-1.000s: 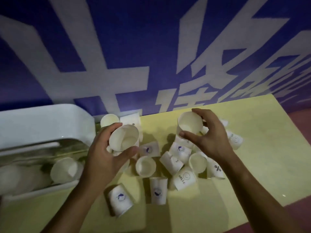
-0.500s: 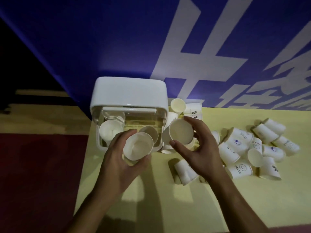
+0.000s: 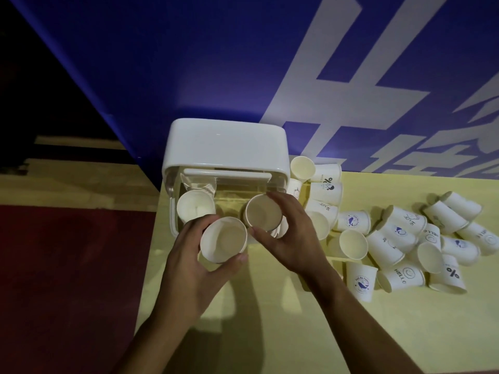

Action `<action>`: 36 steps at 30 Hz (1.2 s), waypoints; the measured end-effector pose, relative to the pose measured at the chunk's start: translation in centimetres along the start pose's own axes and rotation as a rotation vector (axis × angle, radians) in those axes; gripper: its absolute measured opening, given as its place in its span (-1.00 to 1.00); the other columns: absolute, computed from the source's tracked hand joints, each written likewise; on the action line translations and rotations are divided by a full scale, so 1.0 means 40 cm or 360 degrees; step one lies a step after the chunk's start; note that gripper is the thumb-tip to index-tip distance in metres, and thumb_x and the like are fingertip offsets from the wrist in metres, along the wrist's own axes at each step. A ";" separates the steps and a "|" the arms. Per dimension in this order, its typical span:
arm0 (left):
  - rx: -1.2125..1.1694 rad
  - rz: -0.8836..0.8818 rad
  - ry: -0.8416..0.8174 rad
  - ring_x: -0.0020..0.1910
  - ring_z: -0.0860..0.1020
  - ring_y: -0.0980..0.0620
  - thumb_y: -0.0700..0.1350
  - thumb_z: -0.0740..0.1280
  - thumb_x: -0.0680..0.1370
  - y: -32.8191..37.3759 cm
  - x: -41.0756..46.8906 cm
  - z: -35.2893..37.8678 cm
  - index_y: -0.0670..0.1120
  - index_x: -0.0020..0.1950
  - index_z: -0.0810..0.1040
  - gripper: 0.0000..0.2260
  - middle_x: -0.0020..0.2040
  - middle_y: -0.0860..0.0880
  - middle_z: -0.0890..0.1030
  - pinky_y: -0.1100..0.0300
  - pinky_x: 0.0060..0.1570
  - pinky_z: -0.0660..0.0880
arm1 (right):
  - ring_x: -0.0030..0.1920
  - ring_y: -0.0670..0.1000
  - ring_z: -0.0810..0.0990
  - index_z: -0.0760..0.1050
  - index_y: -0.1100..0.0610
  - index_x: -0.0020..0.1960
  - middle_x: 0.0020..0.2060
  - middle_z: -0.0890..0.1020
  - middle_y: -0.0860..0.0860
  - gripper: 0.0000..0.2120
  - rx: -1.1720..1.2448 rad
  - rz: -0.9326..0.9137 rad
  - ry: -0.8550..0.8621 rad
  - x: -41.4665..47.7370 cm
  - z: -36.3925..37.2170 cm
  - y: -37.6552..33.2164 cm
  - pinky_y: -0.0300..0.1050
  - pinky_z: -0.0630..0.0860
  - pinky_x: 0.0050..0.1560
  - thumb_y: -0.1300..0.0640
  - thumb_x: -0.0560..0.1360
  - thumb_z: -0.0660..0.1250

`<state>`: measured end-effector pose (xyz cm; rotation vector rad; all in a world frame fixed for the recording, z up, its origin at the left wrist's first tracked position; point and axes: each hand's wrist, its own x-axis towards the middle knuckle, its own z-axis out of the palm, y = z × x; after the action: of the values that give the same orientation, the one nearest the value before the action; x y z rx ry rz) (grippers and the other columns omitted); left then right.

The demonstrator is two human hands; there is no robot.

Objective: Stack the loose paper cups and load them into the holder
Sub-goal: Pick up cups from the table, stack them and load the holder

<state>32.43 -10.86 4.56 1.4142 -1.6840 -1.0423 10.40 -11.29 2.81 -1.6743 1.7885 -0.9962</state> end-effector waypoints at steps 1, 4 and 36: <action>-0.0003 -0.0006 0.0011 0.25 0.53 0.19 0.30 0.51 0.30 -0.001 0.001 -0.001 0.37 0.26 0.43 -0.44 0.25 0.33 0.52 0.25 0.10 0.49 | 0.29 -0.23 0.47 0.46 0.12 0.41 0.28 0.54 -0.12 -0.35 -0.0028 0.0007 -0.0025 0.003 0.011 0.009 -0.42 0.36 0.27 -0.05 0.41 0.58; 0.0013 -0.0031 0.0030 0.26 0.52 0.24 0.33 0.49 0.30 -0.007 0.003 0.001 0.35 0.28 0.44 -0.42 0.25 0.34 0.52 0.34 0.11 0.43 | 0.30 -0.10 0.52 0.46 0.12 0.44 0.32 0.56 -0.05 -0.31 -0.0129 0.0016 -0.0098 0.010 0.043 0.039 -0.30 0.46 0.24 -0.10 0.41 0.56; 0.0455 -0.0005 -0.0324 0.37 0.49 0.03 0.11 0.57 0.44 -0.020 0.153 0.187 0.01 0.51 0.42 -0.31 0.43 0.06 0.53 0.21 0.26 0.42 | 0.17 -0.34 0.56 0.53 0.02 0.40 0.21 0.60 -0.17 -0.56 0.0077 0.0443 0.0162 -0.084 -0.050 0.128 -0.47 0.45 0.15 0.09 0.54 0.49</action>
<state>25.11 -15.90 0.67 1.5291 -2.0449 -1.0044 6.08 -7.72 -0.37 -1.3204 1.9807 -1.0049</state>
